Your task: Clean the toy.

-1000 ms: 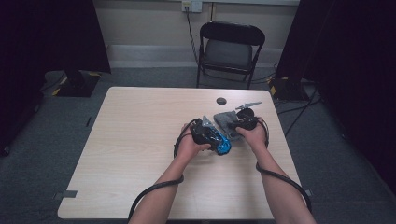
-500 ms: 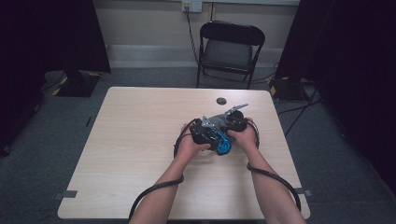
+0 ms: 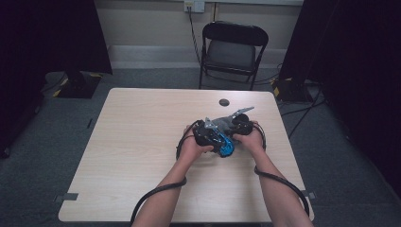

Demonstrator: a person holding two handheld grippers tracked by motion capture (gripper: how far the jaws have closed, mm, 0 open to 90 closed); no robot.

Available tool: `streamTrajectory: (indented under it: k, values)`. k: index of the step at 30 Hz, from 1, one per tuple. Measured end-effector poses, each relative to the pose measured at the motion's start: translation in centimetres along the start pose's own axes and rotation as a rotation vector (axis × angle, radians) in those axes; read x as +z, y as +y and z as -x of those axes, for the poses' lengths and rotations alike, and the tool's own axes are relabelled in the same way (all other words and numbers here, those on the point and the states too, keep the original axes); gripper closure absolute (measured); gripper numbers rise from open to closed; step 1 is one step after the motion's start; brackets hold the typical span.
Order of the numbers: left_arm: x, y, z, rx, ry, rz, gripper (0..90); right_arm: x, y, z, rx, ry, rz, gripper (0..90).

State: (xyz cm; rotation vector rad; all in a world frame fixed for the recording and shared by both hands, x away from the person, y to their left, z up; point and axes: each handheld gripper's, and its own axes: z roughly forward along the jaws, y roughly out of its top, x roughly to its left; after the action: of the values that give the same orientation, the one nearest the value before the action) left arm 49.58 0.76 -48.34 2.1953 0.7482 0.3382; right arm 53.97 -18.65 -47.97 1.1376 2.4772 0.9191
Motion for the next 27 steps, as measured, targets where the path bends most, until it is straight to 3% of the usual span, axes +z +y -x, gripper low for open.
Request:
streamTrajectory:
  k: [27]
  values:
    - [0.0, 0.0, 0.1, -0.001, 0.001, 0.000, 14.4, -2.1, -2.6, 0.7, -0.006, 0.040, 0.011, 72.1]
